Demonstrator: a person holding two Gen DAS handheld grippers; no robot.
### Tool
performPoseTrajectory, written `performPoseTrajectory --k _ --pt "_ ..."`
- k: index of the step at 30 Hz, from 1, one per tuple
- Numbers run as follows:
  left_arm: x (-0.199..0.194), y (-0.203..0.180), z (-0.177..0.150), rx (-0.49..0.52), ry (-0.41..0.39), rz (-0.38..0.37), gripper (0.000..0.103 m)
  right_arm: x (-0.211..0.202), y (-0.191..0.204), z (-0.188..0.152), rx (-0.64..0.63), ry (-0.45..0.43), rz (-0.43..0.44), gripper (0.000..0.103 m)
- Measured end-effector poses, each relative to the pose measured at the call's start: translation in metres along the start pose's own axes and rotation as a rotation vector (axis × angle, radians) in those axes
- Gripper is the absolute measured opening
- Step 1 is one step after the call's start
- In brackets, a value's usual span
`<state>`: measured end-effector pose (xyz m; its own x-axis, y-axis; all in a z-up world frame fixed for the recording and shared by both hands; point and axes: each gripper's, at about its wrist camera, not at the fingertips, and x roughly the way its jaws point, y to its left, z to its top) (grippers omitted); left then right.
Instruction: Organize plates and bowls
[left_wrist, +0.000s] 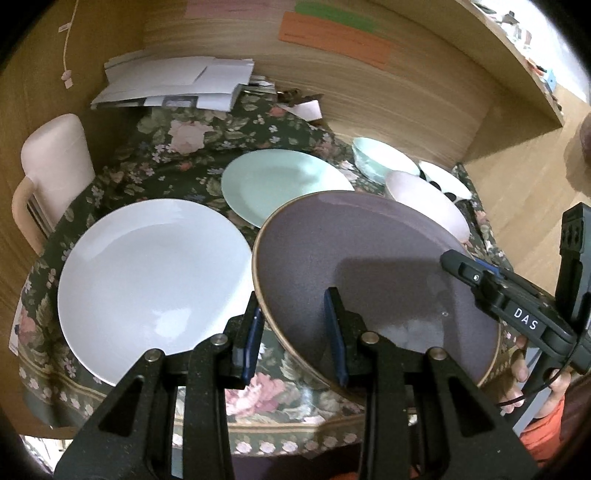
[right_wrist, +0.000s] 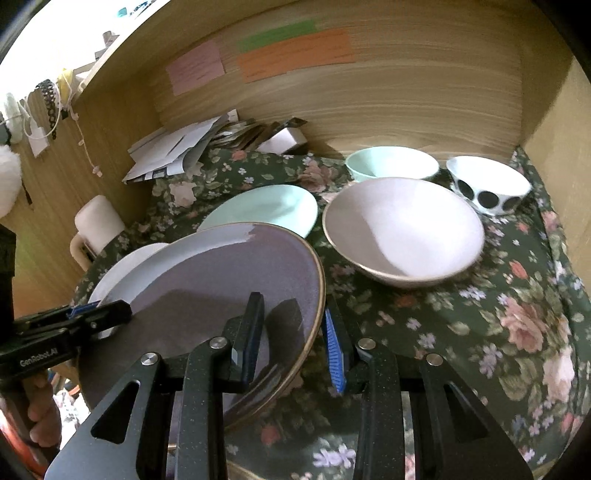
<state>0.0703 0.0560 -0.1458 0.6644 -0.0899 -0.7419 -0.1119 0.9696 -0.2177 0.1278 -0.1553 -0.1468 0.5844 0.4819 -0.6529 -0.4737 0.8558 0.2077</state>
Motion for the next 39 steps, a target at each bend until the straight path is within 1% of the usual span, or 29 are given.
performPoseTrajectory --k 7,16,27,39 --pt "0.000 -0.011 -0.011 0.011 0.018 -0.016 0.032 -0.009 -0.008 -0.013 0.016 0.000 -0.020 0.029" --pt "0.011 -0.021 -0.023 0.002 0.062 -0.019 0.033 -0.013 -0.020 -0.028 0.044 0.012 -0.020 0.029" --pt "0.039 -0.033 -0.026 0.000 0.120 -0.004 0.033 0.001 -0.044 -0.038 0.075 0.056 -0.022 0.029" --pt "0.064 -0.036 -0.021 0.013 0.136 0.038 0.033 0.021 -0.053 -0.036 0.071 0.098 -0.034 0.029"
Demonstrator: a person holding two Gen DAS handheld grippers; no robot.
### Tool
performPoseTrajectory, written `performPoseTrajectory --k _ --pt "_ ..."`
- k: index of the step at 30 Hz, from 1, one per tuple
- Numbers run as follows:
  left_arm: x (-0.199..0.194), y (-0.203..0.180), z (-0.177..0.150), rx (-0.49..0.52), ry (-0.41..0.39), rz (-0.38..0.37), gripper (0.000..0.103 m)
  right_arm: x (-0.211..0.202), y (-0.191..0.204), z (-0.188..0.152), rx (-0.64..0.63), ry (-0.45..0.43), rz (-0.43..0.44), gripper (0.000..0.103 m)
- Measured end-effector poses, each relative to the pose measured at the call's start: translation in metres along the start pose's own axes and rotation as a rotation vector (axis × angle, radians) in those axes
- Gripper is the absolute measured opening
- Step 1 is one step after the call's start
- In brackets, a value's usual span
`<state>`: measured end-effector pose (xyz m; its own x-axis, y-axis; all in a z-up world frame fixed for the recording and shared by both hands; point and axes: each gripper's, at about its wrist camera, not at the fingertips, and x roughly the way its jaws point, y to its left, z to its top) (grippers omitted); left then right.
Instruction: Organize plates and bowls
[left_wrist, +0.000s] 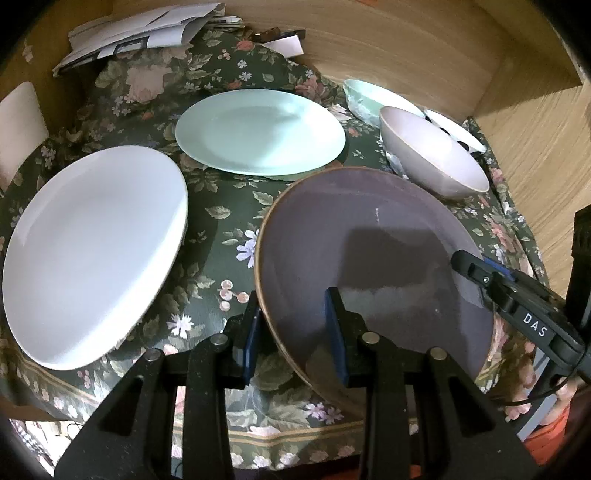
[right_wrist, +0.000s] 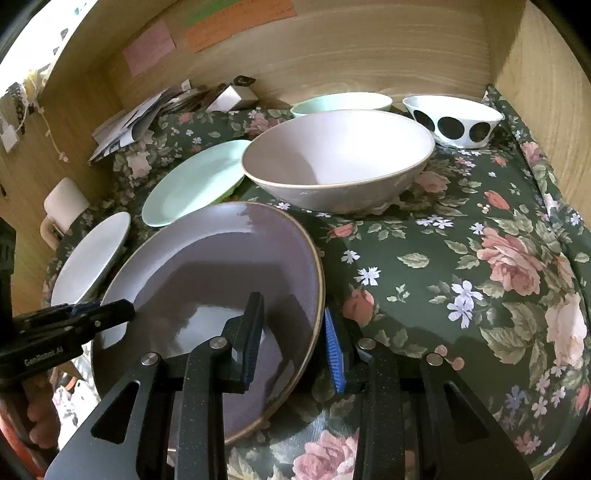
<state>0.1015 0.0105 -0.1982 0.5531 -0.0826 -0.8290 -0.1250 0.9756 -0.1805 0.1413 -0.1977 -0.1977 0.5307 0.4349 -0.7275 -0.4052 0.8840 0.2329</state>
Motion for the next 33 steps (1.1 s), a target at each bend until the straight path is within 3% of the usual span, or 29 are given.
performPoseTrajectory --k 12,22,33 --pt "-0.001 0.002 0.003 0.039 -0.044 0.001 0.032 -0.004 0.003 0.005 -0.025 -0.013 -0.040 0.031" --pt "-0.036 0.001 0.012 0.102 -0.165 0.028 0.039 -0.030 0.020 0.013 -0.056 -0.091 -0.050 0.053" --pt "-0.082 0.011 0.016 0.121 -0.277 0.093 0.039 -0.051 0.062 0.025 -0.126 -0.176 0.012 0.064"
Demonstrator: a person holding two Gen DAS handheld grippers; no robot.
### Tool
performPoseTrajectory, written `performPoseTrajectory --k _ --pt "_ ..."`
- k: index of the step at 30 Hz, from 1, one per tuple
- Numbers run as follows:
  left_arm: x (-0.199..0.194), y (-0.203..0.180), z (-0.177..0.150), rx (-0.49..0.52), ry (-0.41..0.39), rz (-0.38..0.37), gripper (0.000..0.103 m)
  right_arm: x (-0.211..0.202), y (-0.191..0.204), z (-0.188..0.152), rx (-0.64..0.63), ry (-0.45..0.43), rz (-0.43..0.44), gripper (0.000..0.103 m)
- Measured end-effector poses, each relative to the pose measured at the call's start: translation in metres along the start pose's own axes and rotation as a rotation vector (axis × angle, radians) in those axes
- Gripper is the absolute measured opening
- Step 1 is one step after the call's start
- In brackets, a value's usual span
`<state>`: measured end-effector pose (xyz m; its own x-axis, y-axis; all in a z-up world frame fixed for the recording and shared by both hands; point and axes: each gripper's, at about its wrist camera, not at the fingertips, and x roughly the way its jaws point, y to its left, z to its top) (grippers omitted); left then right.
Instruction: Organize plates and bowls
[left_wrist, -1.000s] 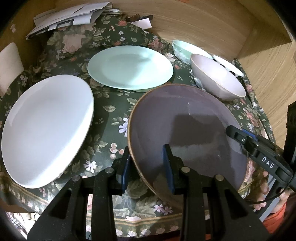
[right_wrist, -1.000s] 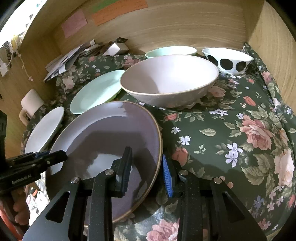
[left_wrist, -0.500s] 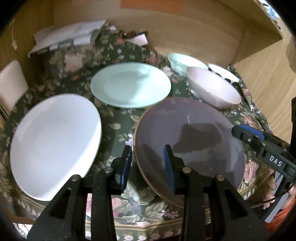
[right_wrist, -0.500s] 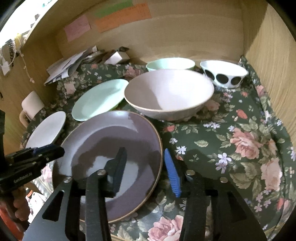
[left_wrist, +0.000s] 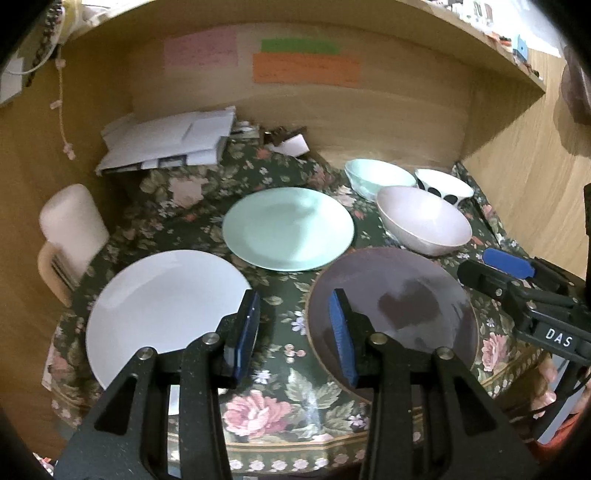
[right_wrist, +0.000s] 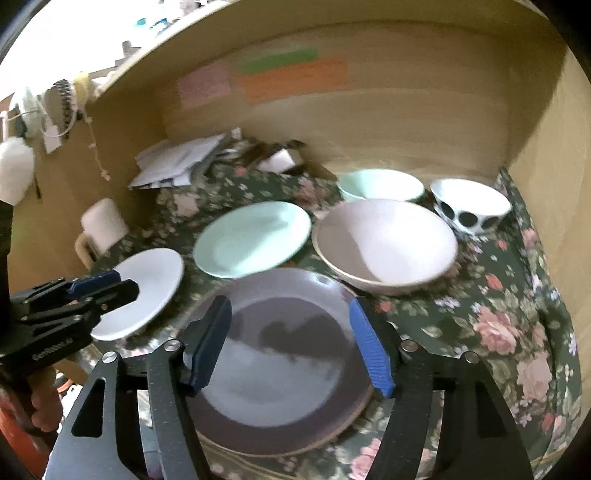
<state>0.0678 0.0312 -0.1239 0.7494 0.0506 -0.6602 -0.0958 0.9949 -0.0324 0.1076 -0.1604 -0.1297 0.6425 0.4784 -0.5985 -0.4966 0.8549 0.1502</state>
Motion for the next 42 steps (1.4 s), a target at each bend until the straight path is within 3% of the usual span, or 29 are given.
performPoseTrajectory --k 3,7,12,16,26,31,39,42 --pt "-0.005 0.009 0.000 -0.015 -0.010 0.023 0.043 0.001 0.013 0.004 -0.023 -0.010 0.026 0.065" --pt "-0.013 0.026 -0.002 -0.047 -0.039 0.033 0.062 0.005 0.030 0.008 -0.050 -0.014 0.057 0.065" --pt "-0.019 0.049 -0.003 -0.077 -0.065 0.066 0.063 0.015 0.052 0.013 -0.081 -0.008 0.092 0.066" --pt "-0.023 0.070 -0.006 -0.105 -0.087 0.099 0.075 0.024 0.067 0.015 -0.104 0.006 0.114 0.066" --pt "-0.014 0.119 -0.015 -0.182 -0.046 0.138 0.075 0.065 0.108 0.019 -0.149 0.088 0.154 0.069" --pt "0.000 0.146 -0.026 -0.240 0.006 0.142 0.075 0.091 0.122 0.020 -0.169 0.137 0.157 0.075" --pt "0.028 0.182 -0.049 -0.322 0.101 0.138 0.075 0.128 0.135 0.016 -0.209 0.230 0.144 0.075" --pt "0.034 0.188 -0.055 -0.339 0.124 0.121 0.065 0.139 0.133 0.016 -0.204 0.254 0.141 0.075"
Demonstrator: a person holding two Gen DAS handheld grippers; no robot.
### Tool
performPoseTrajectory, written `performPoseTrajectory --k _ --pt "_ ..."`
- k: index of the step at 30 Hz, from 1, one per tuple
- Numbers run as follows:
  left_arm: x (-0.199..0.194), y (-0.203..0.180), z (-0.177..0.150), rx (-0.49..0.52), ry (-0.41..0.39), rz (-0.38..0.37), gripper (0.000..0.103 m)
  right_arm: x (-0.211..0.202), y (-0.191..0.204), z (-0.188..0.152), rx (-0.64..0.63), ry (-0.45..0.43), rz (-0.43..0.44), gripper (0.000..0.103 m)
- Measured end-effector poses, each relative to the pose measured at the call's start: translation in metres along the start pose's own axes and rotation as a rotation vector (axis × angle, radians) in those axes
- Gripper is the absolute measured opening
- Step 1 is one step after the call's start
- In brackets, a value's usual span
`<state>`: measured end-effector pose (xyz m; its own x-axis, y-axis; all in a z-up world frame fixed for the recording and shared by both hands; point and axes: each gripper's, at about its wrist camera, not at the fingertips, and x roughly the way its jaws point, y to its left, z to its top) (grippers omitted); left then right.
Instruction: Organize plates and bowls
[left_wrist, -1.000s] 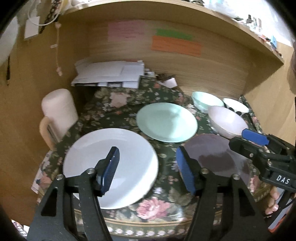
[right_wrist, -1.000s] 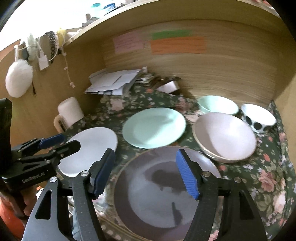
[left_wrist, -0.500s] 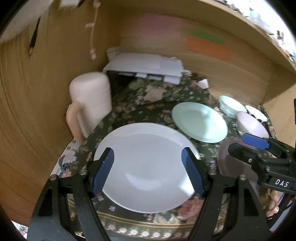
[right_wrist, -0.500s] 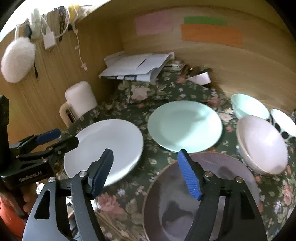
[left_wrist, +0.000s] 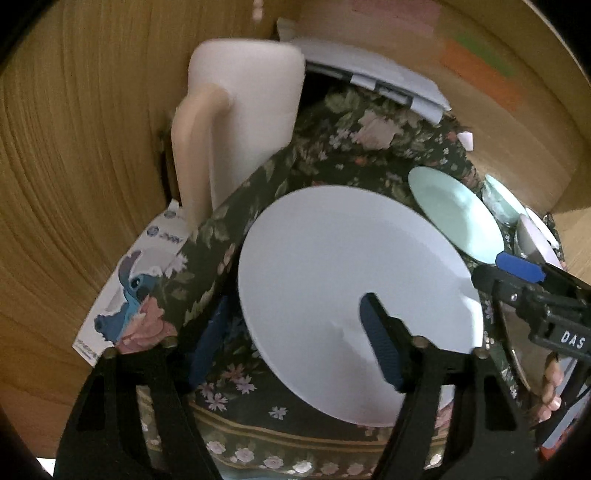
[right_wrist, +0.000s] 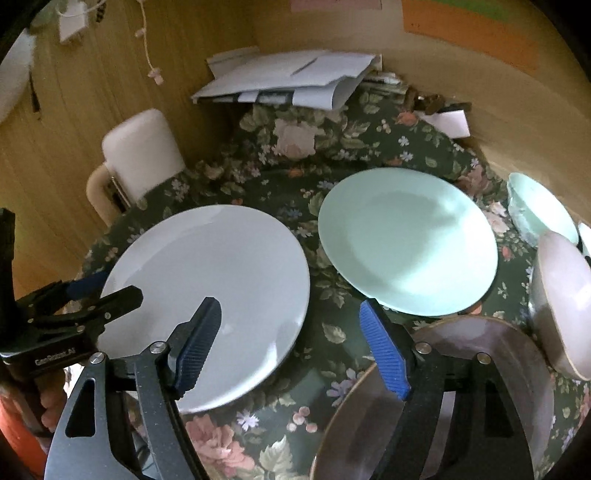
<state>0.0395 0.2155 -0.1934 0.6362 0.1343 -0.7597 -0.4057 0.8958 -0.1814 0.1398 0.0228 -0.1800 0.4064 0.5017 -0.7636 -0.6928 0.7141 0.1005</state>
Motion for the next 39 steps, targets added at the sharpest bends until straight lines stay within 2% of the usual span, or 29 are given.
performPoseTrajectory --k 3,5,6,13,16,29,39 --pt "0.005 0.004 0.000 -0.010 0.020 -0.016 0.057 0.007 -0.002 0.003 0.004 0.015 0.003 0.075" --pt "0.008 0.005 0.000 -0.012 0.031 -0.019 0.049 0.010 0.000 0.004 0.001 0.021 0.002 0.069" --pt "0.010 0.005 0.001 -0.014 0.038 -0.020 0.046 0.012 0.001 0.005 -0.004 0.027 0.006 0.063" --pt "0.015 0.007 0.005 -0.033 0.048 -0.035 0.041 0.030 0.002 0.009 -0.007 0.099 0.038 0.034" --pt "0.014 0.009 0.007 -0.036 0.051 -0.039 0.040 0.037 0.001 0.009 0.001 0.126 0.050 0.029" --pt "0.013 0.008 0.008 -0.030 0.057 -0.023 0.040 0.050 0.002 0.009 0.038 0.132 0.060 0.028" --pt "0.006 0.002 0.005 -0.024 0.049 -0.038 0.040 0.032 0.000 0.006 0.052 0.110 0.054 0.028"
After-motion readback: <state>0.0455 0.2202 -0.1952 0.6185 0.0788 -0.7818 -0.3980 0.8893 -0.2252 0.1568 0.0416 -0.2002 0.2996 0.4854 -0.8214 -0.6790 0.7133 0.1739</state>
